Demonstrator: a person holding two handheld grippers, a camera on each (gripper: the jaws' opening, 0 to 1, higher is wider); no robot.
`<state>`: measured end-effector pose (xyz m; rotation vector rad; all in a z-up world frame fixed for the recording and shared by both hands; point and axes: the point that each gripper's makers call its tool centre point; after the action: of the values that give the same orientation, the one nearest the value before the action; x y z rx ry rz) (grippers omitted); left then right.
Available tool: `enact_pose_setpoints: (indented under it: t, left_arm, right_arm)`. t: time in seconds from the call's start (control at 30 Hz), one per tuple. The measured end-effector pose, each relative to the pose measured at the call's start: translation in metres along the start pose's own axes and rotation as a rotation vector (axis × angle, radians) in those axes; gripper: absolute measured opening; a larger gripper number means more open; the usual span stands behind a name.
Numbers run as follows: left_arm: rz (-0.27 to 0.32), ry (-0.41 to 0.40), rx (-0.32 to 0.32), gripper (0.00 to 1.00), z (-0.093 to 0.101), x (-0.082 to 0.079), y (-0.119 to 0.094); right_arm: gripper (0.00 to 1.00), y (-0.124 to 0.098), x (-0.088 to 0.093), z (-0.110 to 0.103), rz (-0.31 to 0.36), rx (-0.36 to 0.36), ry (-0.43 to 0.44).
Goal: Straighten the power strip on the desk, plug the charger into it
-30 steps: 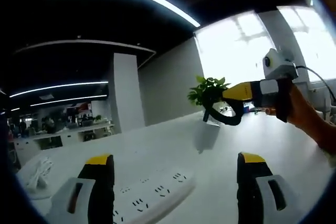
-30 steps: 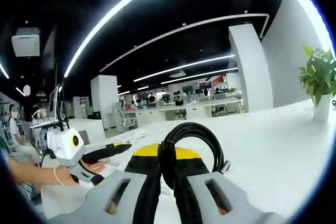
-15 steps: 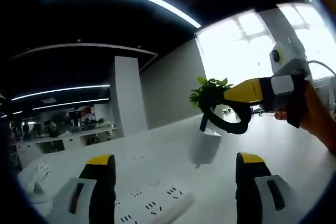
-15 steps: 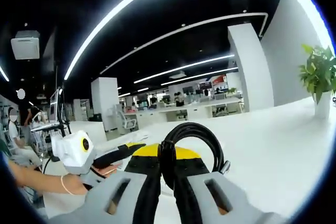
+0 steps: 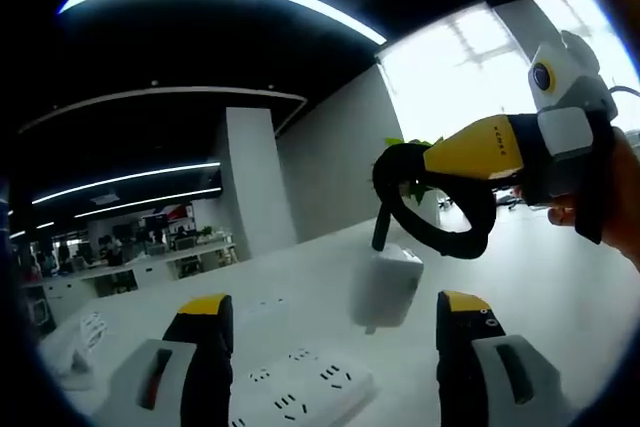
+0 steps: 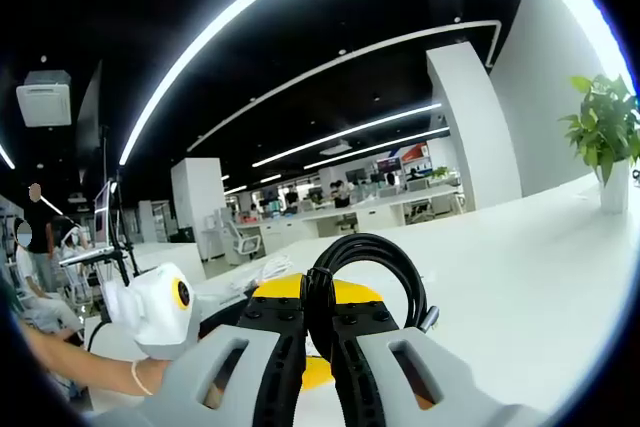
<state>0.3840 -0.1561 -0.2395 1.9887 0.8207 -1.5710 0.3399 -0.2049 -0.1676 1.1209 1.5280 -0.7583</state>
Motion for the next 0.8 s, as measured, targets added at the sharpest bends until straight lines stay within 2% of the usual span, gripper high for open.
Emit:
enact_pose_setpoints:
  t: [0.17, 0.27, 0.4, 0.47, 0.6, 0.8]
  left_arm:
    - [0.005, -0.014, 0.020, 0.79, 0.006, -0.002, 0.002]
    - [0.010, 0.010, 0.023, 0.75, 0.011, -0.004, 0.003]
    - [0.034, 0.038, 0.011, 0.62, 0.014, -0.010, 0.004]
    - [0.040, 0.048, 0.003, 0.59, 0.015, -0.013, 0.005]
    - [0.041, 0.047, 0.013, 0.58, 0.020, -0.015, 0.008]
    - [0.018, 0.051, 0.004, 0.56, 0.020, -0.010, 0.010]
  right_arm:
    - [0.05, 0.001, 0.002, -0.003, -0.002, -0.003, 0.005]
    - [0.05, 0.001, 0.003, -0.004, -0.003, -0.003, 0.008]
    - [0.05, 0.002, 0.004, -0.006, -0.008, -0.005, 0.016]
    - [0.05, 0.003, 0.006, -0.008, -0.011, -0.008, 0.018]
    - [0.05, 0.003, 0.007, -0.010, -0.017, -0.013, 0.014]
    - [0.05, 0.002, 0.005, -0.014, -0.011, -0.016, 0.013]
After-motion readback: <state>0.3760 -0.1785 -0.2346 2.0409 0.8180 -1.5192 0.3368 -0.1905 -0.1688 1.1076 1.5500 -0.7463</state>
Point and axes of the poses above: the point that each gripper's makers call its tool centre point, and the gripper's own axes: y roughly forward along the fingers, z roughly to its right, x roughly out of its underside, and after that the axes turned 5 degrees about y, right-handed
